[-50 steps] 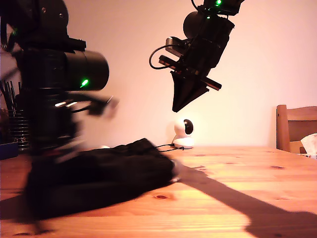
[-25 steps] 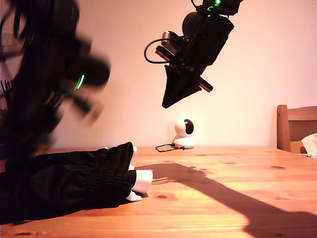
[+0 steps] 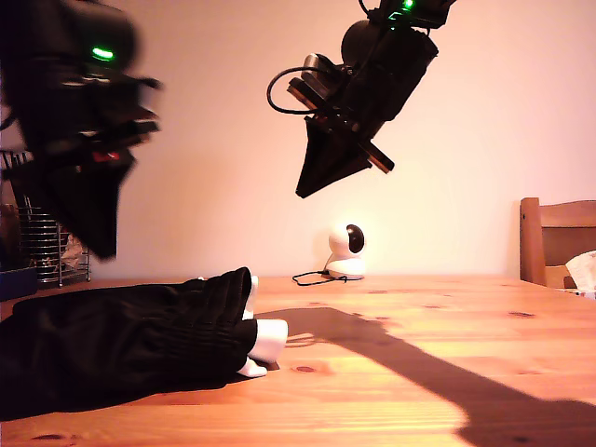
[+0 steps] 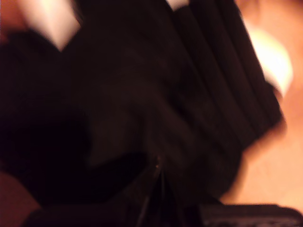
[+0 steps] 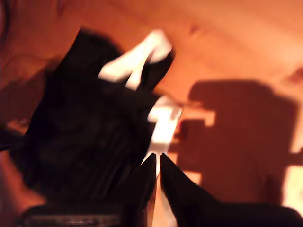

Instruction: Fold the shorts in front of you. After folding it, place it to the right side.

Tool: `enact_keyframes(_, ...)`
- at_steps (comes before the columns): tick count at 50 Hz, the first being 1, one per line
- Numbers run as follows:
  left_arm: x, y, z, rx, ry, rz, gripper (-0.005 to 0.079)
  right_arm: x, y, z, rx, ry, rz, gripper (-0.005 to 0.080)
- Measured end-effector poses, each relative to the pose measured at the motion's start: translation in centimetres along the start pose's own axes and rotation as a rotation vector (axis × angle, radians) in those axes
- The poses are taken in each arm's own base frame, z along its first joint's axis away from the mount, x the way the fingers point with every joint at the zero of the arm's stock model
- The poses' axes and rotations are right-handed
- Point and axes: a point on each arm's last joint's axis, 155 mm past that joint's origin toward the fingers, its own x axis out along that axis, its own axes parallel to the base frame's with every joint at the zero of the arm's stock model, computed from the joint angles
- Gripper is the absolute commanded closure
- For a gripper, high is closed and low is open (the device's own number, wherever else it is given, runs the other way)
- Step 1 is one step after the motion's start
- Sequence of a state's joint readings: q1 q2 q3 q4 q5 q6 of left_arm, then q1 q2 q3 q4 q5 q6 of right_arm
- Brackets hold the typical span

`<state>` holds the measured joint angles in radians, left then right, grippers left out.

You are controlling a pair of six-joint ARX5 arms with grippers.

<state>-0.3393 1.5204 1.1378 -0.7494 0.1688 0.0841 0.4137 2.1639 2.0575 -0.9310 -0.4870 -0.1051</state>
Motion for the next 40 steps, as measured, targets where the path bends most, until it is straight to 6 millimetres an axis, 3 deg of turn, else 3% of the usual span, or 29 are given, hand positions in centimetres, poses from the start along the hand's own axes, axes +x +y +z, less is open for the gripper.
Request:
enact_keyframes(7,-2.6,-0.7,1.8,0.031,-0.209,-0.025,0.0764,0.9,-1.6,0.5,-0.014,-0.037,-0.057,0.0765)
enact_keyframes(12,-3.4,-0.2,1.9,0.035,-0.314,-0.041,0.0764,1.7,-2.8,0.0,0.005,-0.040,-0.101,0.0765)
enact_keyframes(24,-1.1,1.9,-3.4,-0.075,-0.316,-0.077,0.0764,3.3,-4.7,-0.4,-0.015,-0.078,-0.167,0.0765)
enact_keyframes(32,-2.0,2.1,-3.6,-0.128,-0.352,-0.108,0.0764,3.9,-4.6,-2.1,-0.030,-0.097,-0.186,0.0765)
enact_keyframes(40,-2.0,2.4,-5.1,-0.214,-0.300,-0.138,0.0763,1.4,-2.7,-2.6,-0.037,-0.148,-0.181,0.0765)
